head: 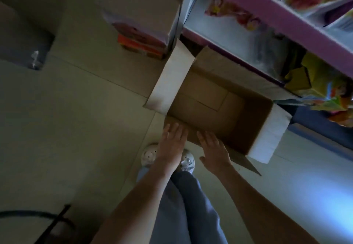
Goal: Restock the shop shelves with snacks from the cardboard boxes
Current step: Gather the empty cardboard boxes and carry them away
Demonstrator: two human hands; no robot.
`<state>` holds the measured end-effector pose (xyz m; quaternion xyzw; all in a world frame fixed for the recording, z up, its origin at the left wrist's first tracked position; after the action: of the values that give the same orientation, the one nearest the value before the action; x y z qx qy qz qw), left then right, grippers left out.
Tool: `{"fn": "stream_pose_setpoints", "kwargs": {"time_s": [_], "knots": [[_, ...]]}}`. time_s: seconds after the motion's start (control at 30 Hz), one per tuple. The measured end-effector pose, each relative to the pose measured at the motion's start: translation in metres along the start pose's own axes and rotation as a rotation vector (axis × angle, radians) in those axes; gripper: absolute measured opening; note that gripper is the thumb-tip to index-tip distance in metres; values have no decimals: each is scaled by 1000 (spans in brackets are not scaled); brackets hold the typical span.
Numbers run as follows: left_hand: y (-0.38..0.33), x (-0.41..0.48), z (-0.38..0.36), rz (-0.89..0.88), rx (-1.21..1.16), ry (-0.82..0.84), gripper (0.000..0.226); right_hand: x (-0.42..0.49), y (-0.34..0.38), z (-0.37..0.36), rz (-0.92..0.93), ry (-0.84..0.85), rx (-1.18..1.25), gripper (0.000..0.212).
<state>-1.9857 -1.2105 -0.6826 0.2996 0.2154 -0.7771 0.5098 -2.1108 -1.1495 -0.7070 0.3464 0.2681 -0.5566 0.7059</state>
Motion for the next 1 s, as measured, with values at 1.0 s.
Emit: {"fn": "stream_pose_setpoints", "kwargs": {"time_s": [1.0], "knots": [[102,-235,129,92,22,-111,27,-155,186,176,598,5,-114,55]]}}
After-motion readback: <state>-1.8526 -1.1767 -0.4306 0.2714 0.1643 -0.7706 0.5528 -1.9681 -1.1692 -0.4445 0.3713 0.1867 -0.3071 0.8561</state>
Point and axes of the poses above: each hand's wrist, its own x-axis towards the middle knuckle, its own z-axis out of the back of the hand, y = z × x, the point moved 7 cm from there along x, towards the middle knuckle, and after that the axes turned 15 degrees about z, right-handed, at the moved point
